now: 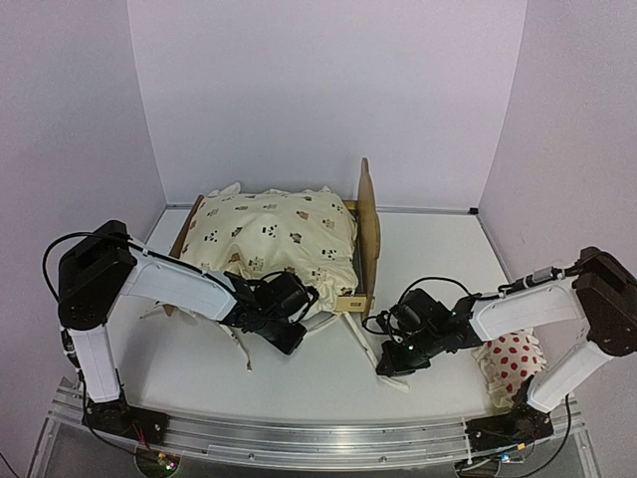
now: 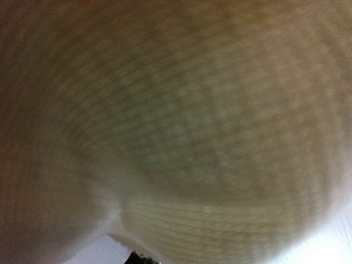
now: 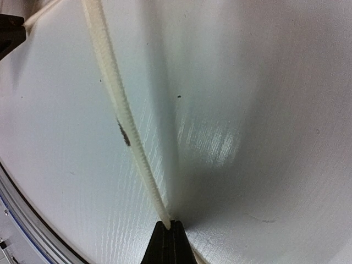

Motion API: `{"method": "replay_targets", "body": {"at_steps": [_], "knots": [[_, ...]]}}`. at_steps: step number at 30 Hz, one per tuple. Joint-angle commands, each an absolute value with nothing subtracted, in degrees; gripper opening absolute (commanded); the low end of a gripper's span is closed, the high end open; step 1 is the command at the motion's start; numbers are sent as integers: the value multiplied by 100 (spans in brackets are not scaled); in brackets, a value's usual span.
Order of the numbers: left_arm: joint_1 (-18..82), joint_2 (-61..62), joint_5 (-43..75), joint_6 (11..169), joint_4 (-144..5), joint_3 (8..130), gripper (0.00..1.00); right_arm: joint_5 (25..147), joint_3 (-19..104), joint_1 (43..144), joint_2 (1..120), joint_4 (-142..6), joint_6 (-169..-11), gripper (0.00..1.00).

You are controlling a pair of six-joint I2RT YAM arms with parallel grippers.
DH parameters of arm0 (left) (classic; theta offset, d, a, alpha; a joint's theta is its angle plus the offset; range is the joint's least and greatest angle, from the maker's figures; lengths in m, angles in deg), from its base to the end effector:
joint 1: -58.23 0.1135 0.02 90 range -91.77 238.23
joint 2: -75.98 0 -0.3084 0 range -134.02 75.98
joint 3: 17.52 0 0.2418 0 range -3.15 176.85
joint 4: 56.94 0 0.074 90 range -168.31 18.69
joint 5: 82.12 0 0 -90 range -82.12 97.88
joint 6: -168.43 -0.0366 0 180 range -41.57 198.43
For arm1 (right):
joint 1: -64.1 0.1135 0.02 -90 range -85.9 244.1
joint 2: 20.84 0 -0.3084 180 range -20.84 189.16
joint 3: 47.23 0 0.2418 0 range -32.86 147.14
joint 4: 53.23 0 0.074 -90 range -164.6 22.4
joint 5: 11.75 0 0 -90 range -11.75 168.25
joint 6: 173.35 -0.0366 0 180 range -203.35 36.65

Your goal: Set up the pet bed

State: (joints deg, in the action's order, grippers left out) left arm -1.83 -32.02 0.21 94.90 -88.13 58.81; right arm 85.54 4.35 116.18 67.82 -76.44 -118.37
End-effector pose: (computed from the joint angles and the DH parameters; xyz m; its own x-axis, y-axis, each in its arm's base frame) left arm 0.1896 -0.3194 0.1817 -0.6608 0.5843 -0.4711 0.6685 0.7436 -0.0154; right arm 0.1563 0.2082 0.1802 -0.9084 -0.2398 -0.3426 -0.3662 0.8518 0.3747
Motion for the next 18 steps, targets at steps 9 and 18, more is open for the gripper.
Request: {"method": "replay_targets", "body": {"at_steps": [9,18], "knots": [[-281,-2630,991,9346,-9431,5629,0,8744,741,11647,6945,-7857,-11886,0],[-553,-1391,1646,9379,-9843,5691,0,9418,1338,11683,7755,-7693,-12209,0]]}}
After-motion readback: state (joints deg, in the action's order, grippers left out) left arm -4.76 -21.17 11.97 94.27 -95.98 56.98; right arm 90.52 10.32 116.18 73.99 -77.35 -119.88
